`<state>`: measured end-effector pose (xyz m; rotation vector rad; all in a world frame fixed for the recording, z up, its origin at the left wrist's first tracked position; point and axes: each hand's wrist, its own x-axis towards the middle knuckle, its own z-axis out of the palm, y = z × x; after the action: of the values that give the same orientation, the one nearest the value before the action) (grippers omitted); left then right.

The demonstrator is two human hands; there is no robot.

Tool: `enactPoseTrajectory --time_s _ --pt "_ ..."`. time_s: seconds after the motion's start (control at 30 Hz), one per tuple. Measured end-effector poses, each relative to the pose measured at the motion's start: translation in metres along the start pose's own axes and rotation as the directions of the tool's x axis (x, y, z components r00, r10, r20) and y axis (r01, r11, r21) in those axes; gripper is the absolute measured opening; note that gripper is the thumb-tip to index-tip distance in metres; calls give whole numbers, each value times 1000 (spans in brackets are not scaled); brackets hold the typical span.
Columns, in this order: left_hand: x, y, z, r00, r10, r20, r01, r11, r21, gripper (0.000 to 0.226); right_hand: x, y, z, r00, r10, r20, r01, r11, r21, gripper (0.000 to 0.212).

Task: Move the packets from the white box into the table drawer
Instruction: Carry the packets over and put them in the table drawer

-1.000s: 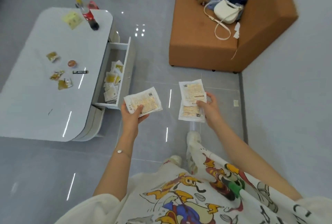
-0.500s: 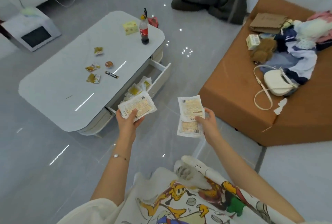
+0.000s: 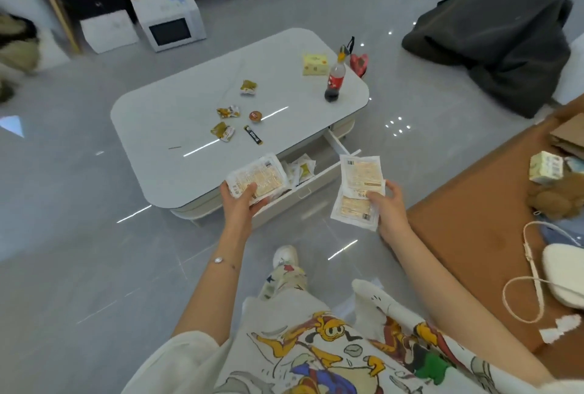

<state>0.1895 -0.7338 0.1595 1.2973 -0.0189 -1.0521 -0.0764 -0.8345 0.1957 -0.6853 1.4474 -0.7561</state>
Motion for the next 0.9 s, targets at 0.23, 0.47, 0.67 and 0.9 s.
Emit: enactPoseTrajectory --time_s 0.23,0.47,0.67,0.9 --pt "77 21 -9 975 -37 -218 18 996 -87 50 74 -44 58 999 16 52 -7 987 -160 57" --pt "126 9 -14 934 -148 -327 111 985 -130 50 145 -59 113 986 123 109 -108 985 -131 56" --pt "176 -42 -33 847 -293 -444 239 955 -175 49 224 -20 153 962 247 117 -183 900 -397 58" --pt "296 -156 -58 748 -419 -514 388 905 -174 50 365 100 207 922 382 65 -294 800 -523 53"
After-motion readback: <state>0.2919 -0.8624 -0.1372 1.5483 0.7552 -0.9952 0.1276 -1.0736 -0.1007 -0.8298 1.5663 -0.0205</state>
